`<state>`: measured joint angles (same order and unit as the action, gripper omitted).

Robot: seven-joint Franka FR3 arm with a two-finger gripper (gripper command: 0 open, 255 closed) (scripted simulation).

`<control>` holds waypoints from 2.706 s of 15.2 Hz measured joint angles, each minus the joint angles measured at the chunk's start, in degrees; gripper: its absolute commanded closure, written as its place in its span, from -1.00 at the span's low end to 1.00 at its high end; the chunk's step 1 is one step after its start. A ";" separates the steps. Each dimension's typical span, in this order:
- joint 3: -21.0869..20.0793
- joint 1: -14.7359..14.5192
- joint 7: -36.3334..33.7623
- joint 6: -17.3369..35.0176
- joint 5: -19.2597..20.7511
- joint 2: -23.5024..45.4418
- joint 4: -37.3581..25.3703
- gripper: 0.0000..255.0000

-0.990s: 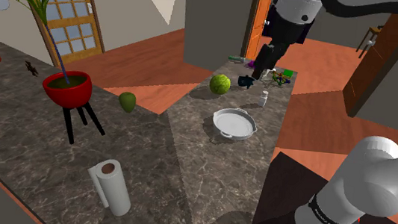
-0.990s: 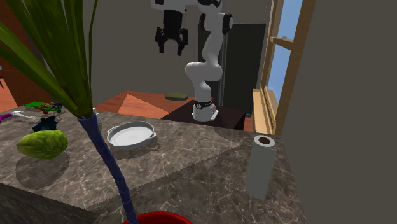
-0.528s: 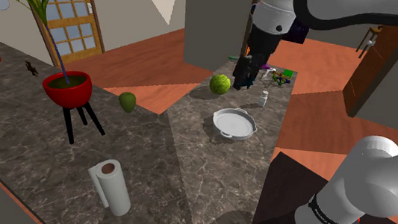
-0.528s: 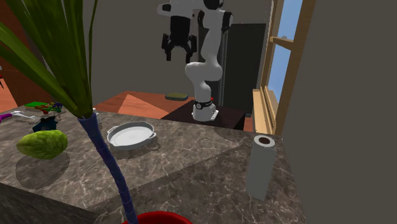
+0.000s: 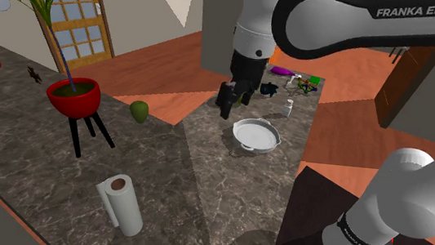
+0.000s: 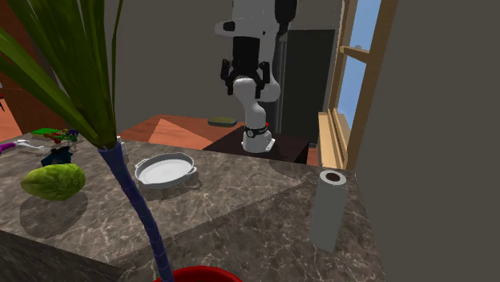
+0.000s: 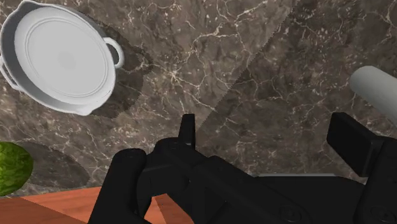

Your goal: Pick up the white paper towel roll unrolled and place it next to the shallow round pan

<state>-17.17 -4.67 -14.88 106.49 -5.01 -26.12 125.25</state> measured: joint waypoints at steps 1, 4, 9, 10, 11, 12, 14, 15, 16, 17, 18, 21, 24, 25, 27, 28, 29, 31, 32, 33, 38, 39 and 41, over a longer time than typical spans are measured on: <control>-0.94 -0.20 -1.06 0.30 -0.09 1.53 -0.89 -1.00; -3.67 -0.81 -4.20 1.84 -0.11 6.02 -2.97 -1.00; -8.18 -1.82 -10.04 3.36 1.41 15.28 -9.06 -1.00; -8.90 -1.98 -11.08 3.72 2.06 17.48 -10.53 -1.00; -9.71 -2.29 -12.37 3.96 2.76 19.70 -12.08 -1.00; -10.39 -2.65 -13.51 4.60 3.31 21.51 -12.84 -1.00; -11.82 -3.64 -16.23 4.89 4.94 25.97 -16.07 -1.00; -12.49 -4.31 -17.79 4.55 6.04 28.62 -18.51 -1.00; -13.09 -5.09 -19.31 4.43 6.92 30.79 -20.29 -1.00; -13.37 -5.66 -20.25 4.47 7.88 33.10 -22.08 -1.00; -13.75 -6.51 -21.54 4.68 8.75 35.18 -23.43 -1.00; -14.27 -9.25 -24.63 3.23 11.51 41.98 -30.16 -1.00; -14.17 -12.58 -27.22 2.42 14.20 49.19 -36.80 -1.00; -14.07 -13.40 -27.70 1.80 14.76 50.81 -38.78 -1.00; -13.97 -14.17 -28.35 2.18 15.28 52.15 -39.53 -1.00; -13.90 -14.31 -28.49 2.67 15.46 52.53 -39.37 -1.00; -13.85 -14.43 -28.70 3.34 15.60 52.78 -38.91 -1.00; -13.75 -14.62 -28.98 4.52 15.89 53.30 -38.17 -1.00; -13.65 -14.53 -28.95 5.37 16.01 53.51 -37.50 -1.00; -13.61 -14.55 -29.03 5.78 16.08 53.61 -37.17 -1.00; -13.55 -14.58 -29.07 6.24 16.20 53.83 -36.93 -1.00; -13.55 -14.58 -29.07 6.24 16.20 53.83 -36.93 -1.00; -13.54 -14.57 -29.07 6.23 16.21 53.80 -36.95 1.00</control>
<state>-30.71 -19.24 -43.95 112.72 11.20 27.68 88.30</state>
